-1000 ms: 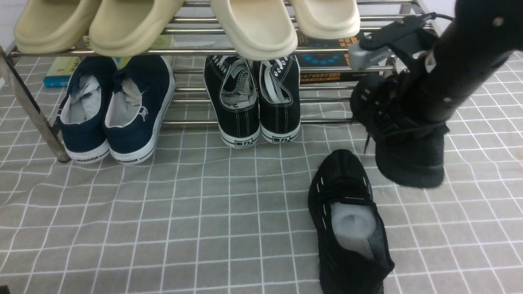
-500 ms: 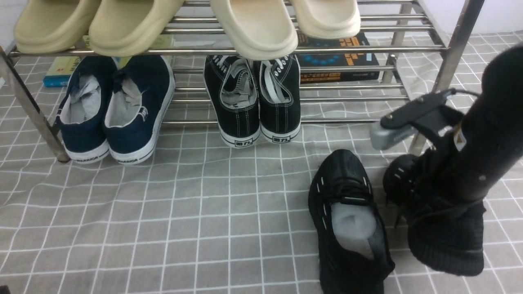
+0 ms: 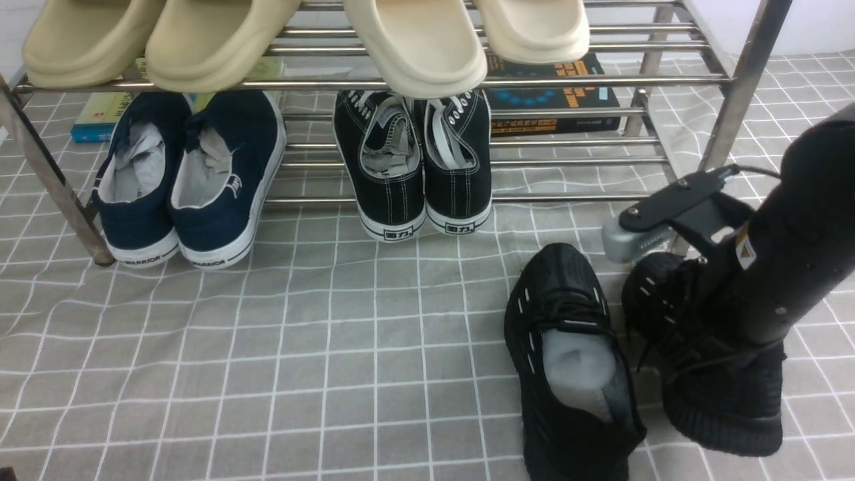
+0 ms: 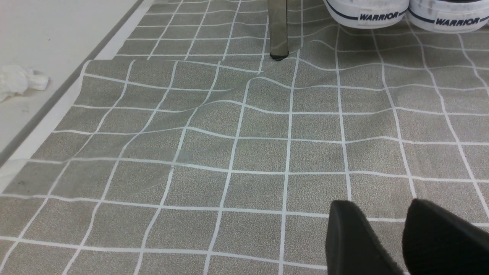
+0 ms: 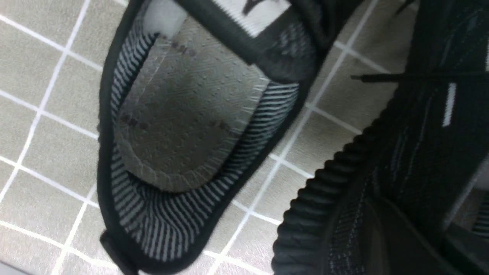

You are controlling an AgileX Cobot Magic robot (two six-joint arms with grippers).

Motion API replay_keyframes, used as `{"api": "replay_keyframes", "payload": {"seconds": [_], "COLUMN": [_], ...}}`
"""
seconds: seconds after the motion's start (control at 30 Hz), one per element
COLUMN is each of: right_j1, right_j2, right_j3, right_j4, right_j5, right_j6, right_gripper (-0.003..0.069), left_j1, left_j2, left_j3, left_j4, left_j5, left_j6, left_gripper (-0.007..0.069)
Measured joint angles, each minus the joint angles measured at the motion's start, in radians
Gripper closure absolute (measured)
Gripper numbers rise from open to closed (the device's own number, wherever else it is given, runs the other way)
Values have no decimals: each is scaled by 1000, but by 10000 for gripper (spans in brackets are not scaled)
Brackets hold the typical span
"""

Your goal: Take the shoes off the shelf with your hand from the grey coffee tablecloth.

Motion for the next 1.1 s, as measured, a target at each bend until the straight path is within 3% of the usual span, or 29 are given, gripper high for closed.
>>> {"api": "replay_keyframes", "payload": {"seconds": [0.17, 0.87, 1.1], "right_j1": [0, 0, 0], "right_j2": [-40, 76, 79], "right_j3": [-73, -35, -5], "right_j4": [-2, -18, 102], "right_j5": [73, 16, -5], "right_j6": [-21, -37, 13], "right_gripper": [648, 640, 610], "left_j1": [0, 0, 0], "left_j2": [0, 0, 0], "left_j3": [0, 0, 0], "left_j4": [0, 0, 0], "left_j5": [0, 0, 0], "left_j6": [0, 0, 0], "left_gripper": [384, 384, 384]}}
